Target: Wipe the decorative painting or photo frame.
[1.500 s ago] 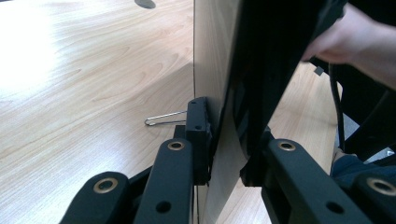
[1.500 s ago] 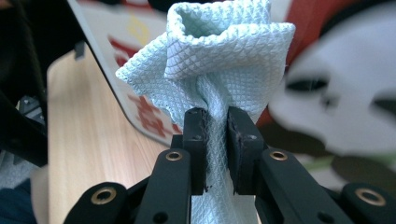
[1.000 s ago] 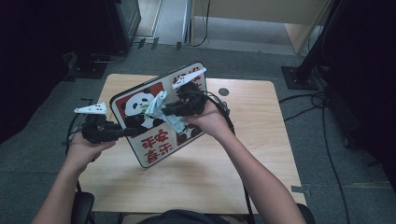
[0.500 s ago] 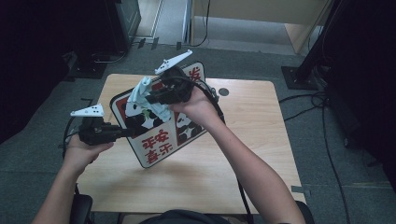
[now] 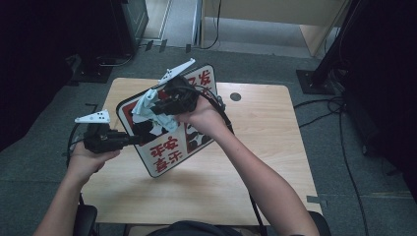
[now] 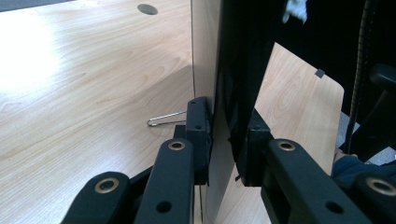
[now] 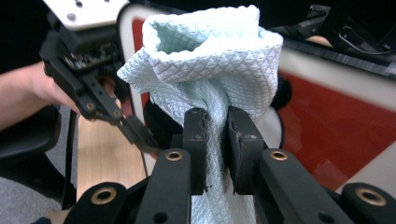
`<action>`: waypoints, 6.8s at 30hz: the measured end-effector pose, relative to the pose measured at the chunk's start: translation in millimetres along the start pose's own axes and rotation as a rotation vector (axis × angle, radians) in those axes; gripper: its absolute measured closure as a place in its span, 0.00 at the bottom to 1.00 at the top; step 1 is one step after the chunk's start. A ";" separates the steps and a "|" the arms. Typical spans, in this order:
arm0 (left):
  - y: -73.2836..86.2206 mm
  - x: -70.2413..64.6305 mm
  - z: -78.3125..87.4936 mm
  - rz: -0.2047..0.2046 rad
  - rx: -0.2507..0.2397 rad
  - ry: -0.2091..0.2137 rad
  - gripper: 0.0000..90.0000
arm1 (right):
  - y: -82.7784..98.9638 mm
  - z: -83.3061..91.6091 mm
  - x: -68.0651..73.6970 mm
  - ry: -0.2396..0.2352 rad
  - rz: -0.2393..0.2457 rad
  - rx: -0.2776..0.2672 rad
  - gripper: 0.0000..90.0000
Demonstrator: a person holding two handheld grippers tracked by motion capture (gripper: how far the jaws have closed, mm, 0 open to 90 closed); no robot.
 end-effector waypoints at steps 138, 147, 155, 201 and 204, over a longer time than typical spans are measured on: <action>7.3 18.5 33.9 0.028 -0.079 -0.050 0.97 | -19.7 1.5 31.5 -0.083 0.099 0.033 0.88; -2.2 21.0 23.4 -0.002 -0.073 -0.008 0.98 | -33.9 0.8 33.6 -0.078 0.085 0.017 0.88; -6.3 19.6 20.2 -0.024 -0.071 -0.007 0.98 | -32.1 -5.4 32.8 -0.066 0.081 0.035 0.88; -6.1 17.7 18.8 -0.024 -0.057 -0.019 0.97 | 69.5 -78.1 33.9 -0.143 0.046 0.075 0.88; -6.1 17.4 18.6 -0.024 -0.057 -0.017 0.96 | 76.5 -82.8 33.9 -0.137 0.052 0.076 0.88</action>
Point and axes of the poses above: each handheld gripper's, and its own axes: z roughly backward along the jaws, y roughly out of its underside, x roughly to its left, the point moved 8 cm from there along -z, roughly forward along the jaws, and after that the axes turned 11 degrees about x, right-handed, at the moved point
